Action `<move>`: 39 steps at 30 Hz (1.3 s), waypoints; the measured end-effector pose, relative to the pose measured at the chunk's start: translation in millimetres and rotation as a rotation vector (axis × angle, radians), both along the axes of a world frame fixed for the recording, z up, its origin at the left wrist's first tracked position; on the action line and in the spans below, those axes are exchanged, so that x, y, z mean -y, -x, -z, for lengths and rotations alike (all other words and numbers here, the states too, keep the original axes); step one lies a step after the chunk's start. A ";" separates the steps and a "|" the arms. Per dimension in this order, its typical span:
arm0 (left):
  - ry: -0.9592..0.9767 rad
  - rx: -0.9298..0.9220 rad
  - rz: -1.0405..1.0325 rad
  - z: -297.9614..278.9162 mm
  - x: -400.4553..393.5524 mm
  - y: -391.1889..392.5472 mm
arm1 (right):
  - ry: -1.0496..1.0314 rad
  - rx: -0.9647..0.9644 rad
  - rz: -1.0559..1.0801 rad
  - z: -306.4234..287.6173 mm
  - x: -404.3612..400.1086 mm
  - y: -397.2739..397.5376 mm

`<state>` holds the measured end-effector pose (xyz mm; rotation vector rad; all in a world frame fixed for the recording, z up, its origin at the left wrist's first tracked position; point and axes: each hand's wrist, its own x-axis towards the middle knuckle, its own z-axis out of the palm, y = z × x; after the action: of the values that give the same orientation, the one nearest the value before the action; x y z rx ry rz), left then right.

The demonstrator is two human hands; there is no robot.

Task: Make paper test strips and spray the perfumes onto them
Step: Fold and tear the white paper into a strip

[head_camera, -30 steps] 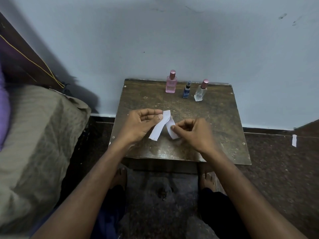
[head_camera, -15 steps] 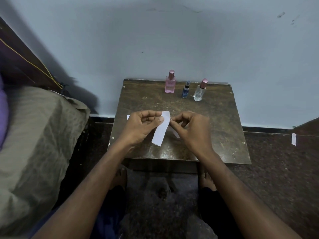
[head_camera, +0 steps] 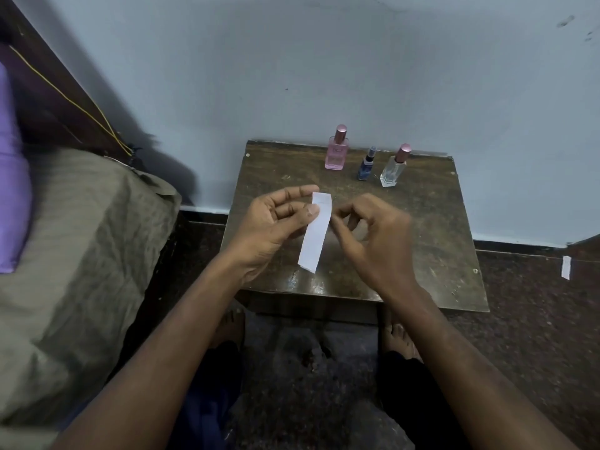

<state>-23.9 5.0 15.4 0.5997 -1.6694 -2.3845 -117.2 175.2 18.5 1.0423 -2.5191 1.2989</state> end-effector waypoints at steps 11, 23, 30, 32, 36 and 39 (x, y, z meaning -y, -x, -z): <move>0.967 0.342 -0.127 29.0 31.8 -5.5 | 0.195 0.873 0.123 26.3 3.0 29.0; 1.129 0.327 -0.174 46.3 32.7 5.4 | 0.038 0.625 0.169 30.9 9.4 25.9; 1.220 0.213 -0.172 39.9 25.2 7.2 | -0.141 0.497 0.118 41.7 10.2 31.2; 1.207 0.163 -0.130 35.6 16.4 10.0 | -0.164 0.480 0.114 42.8 10.8 34.1; 1.227 0.100 0.017 40.5 2.4 18.3 | -0.214 0.395 0.150 44.0 10.0 41.1; 1.255 0.159 0.150 46.5 -2.6 21.4 | -0.279 0.263 0.175 49.5 5.5 46.6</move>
<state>-45.3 7.6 -31.1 0.3937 -2.7935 -0.9102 -163.8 169.7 -30.9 0.7091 -2.9772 1.1243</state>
